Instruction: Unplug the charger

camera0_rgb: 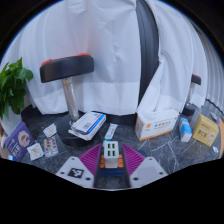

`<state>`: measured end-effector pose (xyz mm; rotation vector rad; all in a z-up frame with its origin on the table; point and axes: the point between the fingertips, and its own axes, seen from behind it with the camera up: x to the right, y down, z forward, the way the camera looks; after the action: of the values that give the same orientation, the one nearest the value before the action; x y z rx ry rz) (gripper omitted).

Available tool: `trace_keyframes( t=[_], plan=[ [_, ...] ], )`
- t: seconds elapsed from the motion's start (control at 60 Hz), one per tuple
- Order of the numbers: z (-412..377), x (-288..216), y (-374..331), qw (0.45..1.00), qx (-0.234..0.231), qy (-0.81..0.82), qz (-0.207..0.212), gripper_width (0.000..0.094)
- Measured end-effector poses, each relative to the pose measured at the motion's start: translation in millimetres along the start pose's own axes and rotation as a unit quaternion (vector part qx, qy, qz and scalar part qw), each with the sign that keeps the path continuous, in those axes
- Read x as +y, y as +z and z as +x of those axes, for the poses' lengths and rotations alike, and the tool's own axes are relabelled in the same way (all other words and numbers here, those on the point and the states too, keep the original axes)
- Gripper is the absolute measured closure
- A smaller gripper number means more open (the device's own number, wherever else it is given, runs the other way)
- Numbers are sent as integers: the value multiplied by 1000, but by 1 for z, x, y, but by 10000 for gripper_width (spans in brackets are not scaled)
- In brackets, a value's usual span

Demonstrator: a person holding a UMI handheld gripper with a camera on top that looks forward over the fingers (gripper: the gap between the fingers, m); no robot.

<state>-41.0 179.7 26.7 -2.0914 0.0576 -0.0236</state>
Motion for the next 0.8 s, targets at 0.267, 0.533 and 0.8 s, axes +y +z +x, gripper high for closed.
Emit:
trace_keyframes(
  t=[0.267,0.533,0.8],
  plan=[
    [-1,1,3,1000,-6,22,-14,858],
    [40,-208,-123,977,-18,35,210,863],
    [143,-8,-32,994,24,105,14,794]
  ],
)
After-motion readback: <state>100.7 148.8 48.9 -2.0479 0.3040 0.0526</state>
